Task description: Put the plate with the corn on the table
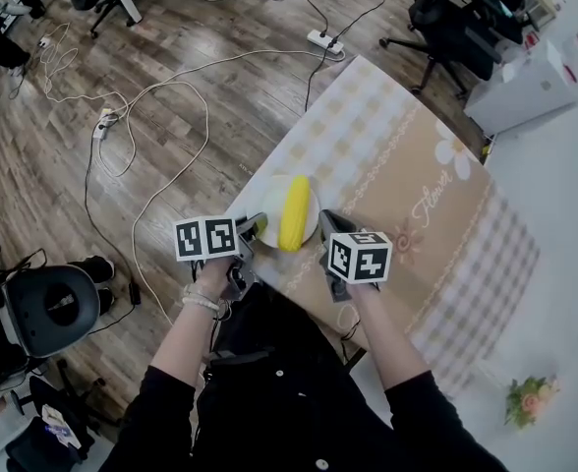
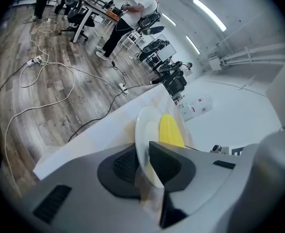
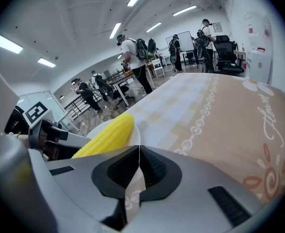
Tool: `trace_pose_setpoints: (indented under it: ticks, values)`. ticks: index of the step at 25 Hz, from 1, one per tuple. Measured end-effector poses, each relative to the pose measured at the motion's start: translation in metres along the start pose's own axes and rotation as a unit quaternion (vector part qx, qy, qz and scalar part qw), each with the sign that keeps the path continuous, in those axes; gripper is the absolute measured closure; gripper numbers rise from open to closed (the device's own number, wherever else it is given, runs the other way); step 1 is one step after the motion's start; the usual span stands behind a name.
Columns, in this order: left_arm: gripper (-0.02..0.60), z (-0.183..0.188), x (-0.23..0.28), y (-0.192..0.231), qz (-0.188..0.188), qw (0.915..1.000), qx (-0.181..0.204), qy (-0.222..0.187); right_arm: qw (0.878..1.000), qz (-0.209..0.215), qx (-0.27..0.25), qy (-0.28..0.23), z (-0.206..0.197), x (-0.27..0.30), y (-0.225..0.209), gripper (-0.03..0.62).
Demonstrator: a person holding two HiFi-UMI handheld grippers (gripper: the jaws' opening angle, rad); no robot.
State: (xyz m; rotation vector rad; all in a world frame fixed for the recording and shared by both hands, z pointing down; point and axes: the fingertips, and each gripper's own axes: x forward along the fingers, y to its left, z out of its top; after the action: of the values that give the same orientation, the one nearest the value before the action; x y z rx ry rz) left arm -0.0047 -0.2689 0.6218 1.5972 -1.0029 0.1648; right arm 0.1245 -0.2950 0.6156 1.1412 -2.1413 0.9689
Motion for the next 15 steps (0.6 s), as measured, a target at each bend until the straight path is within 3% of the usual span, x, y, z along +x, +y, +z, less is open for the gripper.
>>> trace_pose_setpoints:
  ticks: [8, 12, 15]
  values:
    - [0.522, 0.001, 0.0, 0.0, -0.002, 1.0, -0.007, 0.002, 1.0, 0.001, 0.011, 0.015, -0.004, 0.003, -0.001, 0.551]
    - [0.522, 0.0, 0.0, 0.0, -0.004, 1.0, -0.007, 0.003, 0.999, 0.023, 0.039, 0.017, -0.005, 0.002, 0.002, 0.544]
    - [0.522, 0.001, 0.0, 0.001, -0.005, 1.0, -0.007, 0.003, 0.998, 0.043, 0.045, 0.024, -0.007, 0.003, 0.009, 0.461]
